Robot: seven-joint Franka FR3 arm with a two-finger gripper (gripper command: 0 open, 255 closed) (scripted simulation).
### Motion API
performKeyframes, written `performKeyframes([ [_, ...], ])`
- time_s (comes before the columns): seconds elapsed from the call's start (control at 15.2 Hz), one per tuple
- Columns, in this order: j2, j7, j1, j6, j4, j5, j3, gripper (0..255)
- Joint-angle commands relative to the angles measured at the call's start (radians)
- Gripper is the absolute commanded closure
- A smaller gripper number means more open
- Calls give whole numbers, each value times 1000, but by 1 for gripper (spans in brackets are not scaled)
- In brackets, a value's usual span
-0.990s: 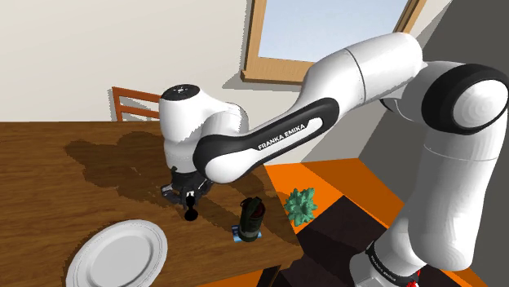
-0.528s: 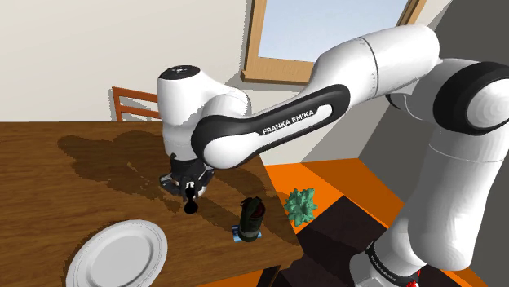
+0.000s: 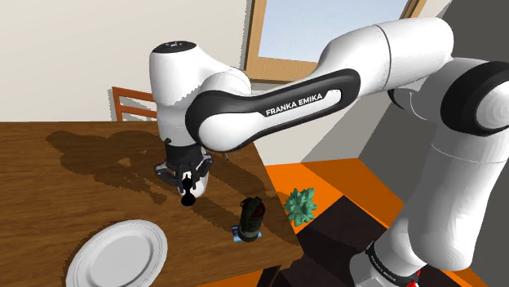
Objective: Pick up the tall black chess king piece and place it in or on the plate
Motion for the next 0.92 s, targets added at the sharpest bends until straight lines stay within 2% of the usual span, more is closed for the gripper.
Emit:
performKeyframes([
  [0.0,45,35,36,-31,65,-24,3,255],
  [0.46,278,164,244,-185,419,-132,-12,255],
  [0.66,404,194,358,-279,637,-176,-32,255],
  [0.79,514,197,455,-365,844,-206,-54,255],
  [0.86,546,194,482,-391,906,-213,-61,255],
])
